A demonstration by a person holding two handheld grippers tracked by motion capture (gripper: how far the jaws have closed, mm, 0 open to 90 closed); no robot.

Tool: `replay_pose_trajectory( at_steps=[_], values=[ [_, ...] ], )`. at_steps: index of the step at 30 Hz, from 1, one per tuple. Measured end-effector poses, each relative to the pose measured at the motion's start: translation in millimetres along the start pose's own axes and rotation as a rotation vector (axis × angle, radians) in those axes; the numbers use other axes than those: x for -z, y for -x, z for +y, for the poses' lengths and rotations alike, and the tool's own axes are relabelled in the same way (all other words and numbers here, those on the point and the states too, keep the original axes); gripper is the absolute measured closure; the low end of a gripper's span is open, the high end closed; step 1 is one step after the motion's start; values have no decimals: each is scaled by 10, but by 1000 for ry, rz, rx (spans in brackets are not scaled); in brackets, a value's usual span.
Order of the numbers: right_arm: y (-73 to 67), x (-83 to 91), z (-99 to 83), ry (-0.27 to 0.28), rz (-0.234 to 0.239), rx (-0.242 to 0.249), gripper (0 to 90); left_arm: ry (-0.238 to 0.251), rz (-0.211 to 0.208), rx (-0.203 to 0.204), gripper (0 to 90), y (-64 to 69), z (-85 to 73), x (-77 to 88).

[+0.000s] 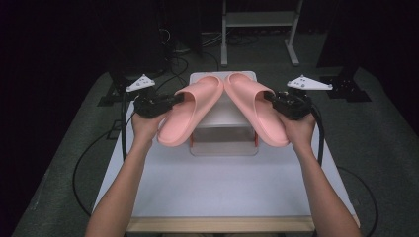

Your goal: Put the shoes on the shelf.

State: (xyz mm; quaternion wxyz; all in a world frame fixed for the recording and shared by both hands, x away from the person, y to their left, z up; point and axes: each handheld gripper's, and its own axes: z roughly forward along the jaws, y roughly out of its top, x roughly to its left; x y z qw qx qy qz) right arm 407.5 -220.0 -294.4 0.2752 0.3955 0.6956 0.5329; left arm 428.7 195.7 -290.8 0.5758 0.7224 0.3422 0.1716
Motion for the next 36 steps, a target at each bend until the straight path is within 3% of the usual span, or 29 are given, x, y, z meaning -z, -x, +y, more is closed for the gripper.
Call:
replay_pose_trajectory(
  at_steps=[7,17,36],
  values=[
    [8,-48,31,-5,-8,3,786,3,2,8,732,-41,-2,-40],
    [49,-110,18,-11,-23,-5,786,8,17,-16,727,-67,3,-126],
    [105,-248,-14,-7,-44,-24,786,12,40,-7,726,-157,2,-269]
  ],
)
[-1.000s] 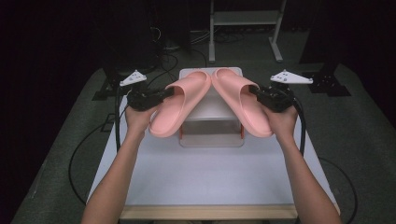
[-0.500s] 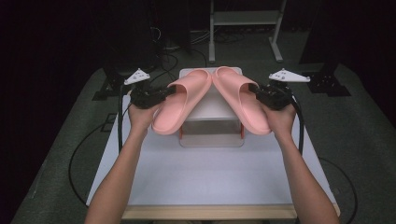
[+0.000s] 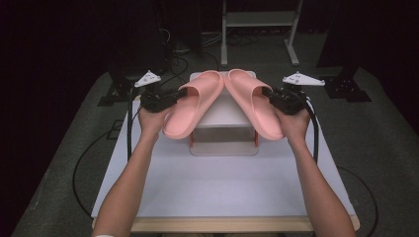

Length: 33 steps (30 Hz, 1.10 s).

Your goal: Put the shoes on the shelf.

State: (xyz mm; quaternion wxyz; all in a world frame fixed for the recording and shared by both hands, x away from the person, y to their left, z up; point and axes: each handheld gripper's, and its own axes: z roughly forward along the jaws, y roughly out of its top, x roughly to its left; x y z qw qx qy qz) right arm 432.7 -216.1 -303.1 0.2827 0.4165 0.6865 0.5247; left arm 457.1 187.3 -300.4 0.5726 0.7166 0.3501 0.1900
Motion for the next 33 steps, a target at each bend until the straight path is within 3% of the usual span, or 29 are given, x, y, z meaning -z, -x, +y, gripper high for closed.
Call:
replay_pose_trajectory(
  at_steps=[23,28,33],
  values=[
    [-5,-206,36,-40,4,-10,783,-5,29,95,718,-164,-63,-180],
    [6,-221,45,-52,-9,-19,782,-7,32,107,715,-165,-64,-211],
    [1,-246,70,-61,-21,-18,772,-19,44,93,707,-147,-27,-241]
  ],
)
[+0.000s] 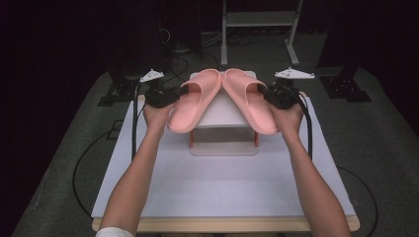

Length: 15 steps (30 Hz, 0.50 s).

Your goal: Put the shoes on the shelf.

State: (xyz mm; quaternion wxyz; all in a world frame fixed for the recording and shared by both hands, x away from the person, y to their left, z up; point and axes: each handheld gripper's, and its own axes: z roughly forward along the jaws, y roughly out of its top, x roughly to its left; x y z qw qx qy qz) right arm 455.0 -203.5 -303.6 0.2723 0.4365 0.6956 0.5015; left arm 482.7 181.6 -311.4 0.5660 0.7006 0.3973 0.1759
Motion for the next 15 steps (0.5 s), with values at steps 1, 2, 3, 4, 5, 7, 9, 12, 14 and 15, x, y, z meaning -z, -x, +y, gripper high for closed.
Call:
replay_pose_trajectory(
  at_steps=[1,2,3,4,5,7,9,12,14,15],
  values=[
    [1,-6,5,-2,-5,-1,772,1,0,-4,706,2,7,-6],
    [5,-10,9,-6,-5,-6,772,-2,2,-6,705,4,13,-10],
    [12,-15,11,-9,-5,-10,771,-2,2,-4,704,5,15,-15],
    [18,-21,13,-9,-8,-17,767,-3,3,-5,698,11,16,-30],
    [18,-21,13,-9,-8,-17,767,-3,3,-5,694,11,16,-30],
    [18,-29,15,-10,-8,-20,754,-8,2,-3,692,16,15,-41],
    [12,-33,22,-13,-8,-21,746,-9,3,2,686,22,13,-46],
    [4,-35,31,-15,-4,-23,733,-5,2,0,677,30,17,-43],
    [-1,-39,35,-18,-2,-25,724,-6,2,-1,667,36,25,-37],
    [-4,-41,38,-19,0,-24,721,-5,2,-3,665,39,28,-36]
  ],
)
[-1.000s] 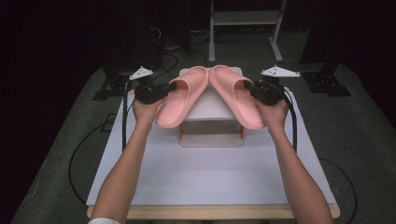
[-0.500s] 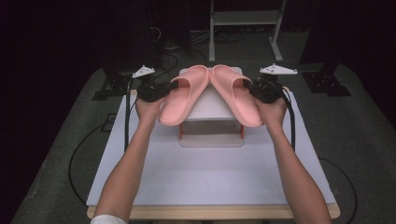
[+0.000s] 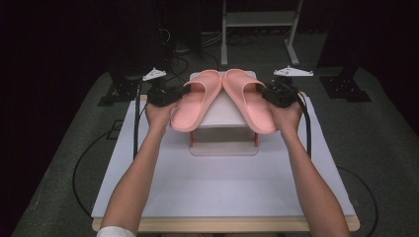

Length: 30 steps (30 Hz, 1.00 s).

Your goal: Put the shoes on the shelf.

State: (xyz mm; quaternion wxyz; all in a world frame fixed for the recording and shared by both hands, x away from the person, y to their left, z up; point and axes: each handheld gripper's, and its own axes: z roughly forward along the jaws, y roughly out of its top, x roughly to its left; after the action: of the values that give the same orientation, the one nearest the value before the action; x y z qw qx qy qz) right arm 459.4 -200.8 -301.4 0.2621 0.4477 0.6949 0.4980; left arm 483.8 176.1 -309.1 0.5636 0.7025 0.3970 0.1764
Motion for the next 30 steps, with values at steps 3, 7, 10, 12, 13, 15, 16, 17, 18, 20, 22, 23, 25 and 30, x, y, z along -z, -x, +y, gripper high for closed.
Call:
replay_pose_trajectory(
  at_steps=[3,7,10,12,13,15,16,17,18,20,22,23,25,30],
  values=[
    [-13,-7,11,-2,-1,-1,712,0,0,2,656,6,1,2],
    [-19,-16,13,-5,3,-7,707,-3,-4,2,652,8,-2,-10],
    [-10,-15,13,-6,6,-10,702,-8,-12,6,648,15,-8,-24],
    [-13,-15,14,-7,9,-14,696,-8,-19,6,641,26,-12,-34],
    [-16,-16,14,-7,10,-15,695,-5,-17,6,639,31,-9,-35],
    [-17,-17,14,-8,11,-15,690,-4,-19,4,637,38,-6,-36],
    [-15,-16,14,-8,13,-19,689,-5,-19,3,636,38,-5,-35],
    [-13,-16,14,-9,18,-25,686,-7,-19,2,635,39,-5,-35],
    [-13,-16,14,-9,18,-25,686,-5,-21,2,635,40,-5,-36],
    [-15,-12,15,-11,19,-27,679,-3,-22,5,632,45,-5,-35],
    [-16,-8,18,-11,24,-31,667,1,-25,2,622,54,-4,-32],
    [-17,-3,17,-14,23,-34,665,1,-25,1,617,61,-3,-30],
    [-14,-2,16,-16,24,-36,664,2,-25,0,615,64,-2,-26],
    [-10,4,12,-21,29,-46,647,9,-28,18,608,38,-30,-10]
  ],
)
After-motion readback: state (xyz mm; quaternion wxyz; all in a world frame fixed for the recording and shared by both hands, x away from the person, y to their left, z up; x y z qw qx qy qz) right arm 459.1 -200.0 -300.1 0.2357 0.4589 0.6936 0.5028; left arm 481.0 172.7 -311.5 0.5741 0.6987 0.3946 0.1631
